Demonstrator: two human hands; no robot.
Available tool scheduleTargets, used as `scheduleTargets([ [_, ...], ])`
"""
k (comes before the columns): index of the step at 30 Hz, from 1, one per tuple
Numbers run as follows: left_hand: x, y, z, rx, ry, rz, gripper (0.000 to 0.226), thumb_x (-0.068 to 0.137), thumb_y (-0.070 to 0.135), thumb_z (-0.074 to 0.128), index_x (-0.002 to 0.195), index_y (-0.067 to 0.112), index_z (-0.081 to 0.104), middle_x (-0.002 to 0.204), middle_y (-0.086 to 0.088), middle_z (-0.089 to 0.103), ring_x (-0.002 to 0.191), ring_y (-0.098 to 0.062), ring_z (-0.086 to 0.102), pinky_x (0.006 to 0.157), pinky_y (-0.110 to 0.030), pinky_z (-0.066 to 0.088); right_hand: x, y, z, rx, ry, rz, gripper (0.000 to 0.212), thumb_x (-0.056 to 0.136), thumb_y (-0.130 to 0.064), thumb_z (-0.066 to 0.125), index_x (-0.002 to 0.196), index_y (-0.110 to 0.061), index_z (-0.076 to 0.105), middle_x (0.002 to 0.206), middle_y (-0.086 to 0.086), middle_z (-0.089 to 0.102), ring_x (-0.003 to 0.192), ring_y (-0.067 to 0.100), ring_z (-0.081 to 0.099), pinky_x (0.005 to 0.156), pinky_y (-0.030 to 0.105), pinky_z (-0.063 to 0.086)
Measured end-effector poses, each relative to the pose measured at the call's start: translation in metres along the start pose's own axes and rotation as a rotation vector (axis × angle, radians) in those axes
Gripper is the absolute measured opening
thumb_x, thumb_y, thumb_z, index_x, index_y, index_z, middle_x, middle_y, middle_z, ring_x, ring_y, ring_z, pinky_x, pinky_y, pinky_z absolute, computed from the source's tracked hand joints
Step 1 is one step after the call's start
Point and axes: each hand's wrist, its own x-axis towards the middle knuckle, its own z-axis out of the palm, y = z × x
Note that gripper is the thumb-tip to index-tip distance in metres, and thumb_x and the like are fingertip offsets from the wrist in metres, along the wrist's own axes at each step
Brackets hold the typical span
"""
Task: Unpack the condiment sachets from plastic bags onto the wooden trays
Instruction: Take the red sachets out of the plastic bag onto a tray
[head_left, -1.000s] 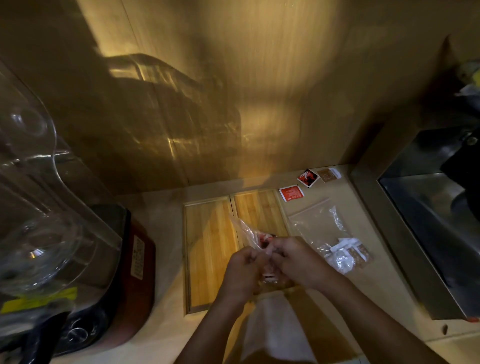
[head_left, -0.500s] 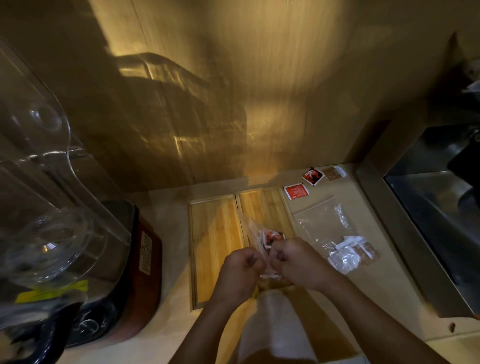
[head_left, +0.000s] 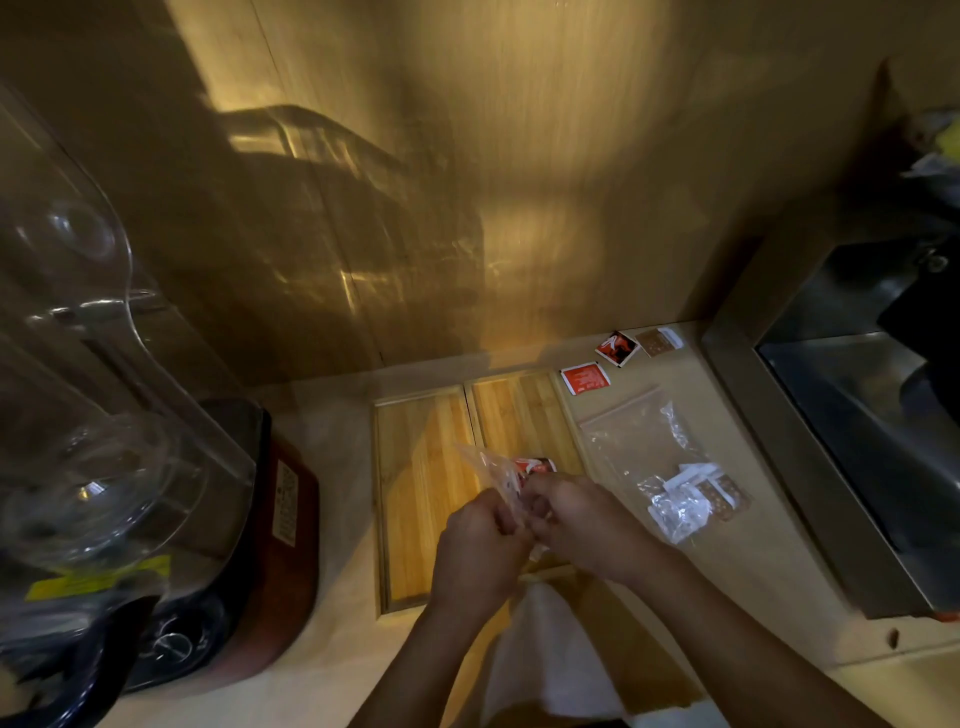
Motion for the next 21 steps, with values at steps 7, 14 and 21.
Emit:
scheduleTargets([
  [7, 0.005, -0.008, -0.001, -0.178, 0.035, -0.058, 0.015, 0.079, 0.008, 0.06, 0.074, 0.022, 0.057, 0.063, -0.003, 0.065, 0.063, -0.026, 0.064, 0.066, -0.051, 0.056, 0.003, -0.002, 0.006, -0.078, 0.103, -0.12, 0.021, 0.088, -0.028, 0.048, 0.092, -0.014, 0.063, 0.097, 0.011, 0.068, 0.091, 0.029, 0.062, 0.071, 0.033, 0.045],
  [14, 0.001, -0.014, -0.008, -0.081, 0.281, -0.12, 0.012, 0.085, 0.019, 0.052, 0.077, 0.011, 0.057, 0.07, -0.007, 0.066, 0.067, -0.026, 0.064, 0.065, -0.046, 0.056, -0.003, 0.0, 0.001, -0.125, 0.297, 0.074, 0.027, 0.09, -0.037, 0.046, 0.074, -0.02, 0.058, 0.073, 0.002, 0.059, 0.067, 0.018, 0.047, 0.056, 0.026, 0.028],
  [21, 0.004, -0.01, -0.008, 0.147, 0.149, 0.013, 0.025, 0.082, 0.007, 0.058, 0.098, 0.026, 0.061, 0.086, 0.007, 0.063, 0.071, -0.011, 0.058, 0.057, -0.026, 0.043, 0.001, 0.002, 0.01, -0.125, 0.073, -0.025, 0.023, 0.088, -0.02, 0.049, 0.111, -0.018, 0.054, 0.117, 0.005, 0.06, 0.101, 0.026, 0.06, 0.077, 0.031, 0.045],
])
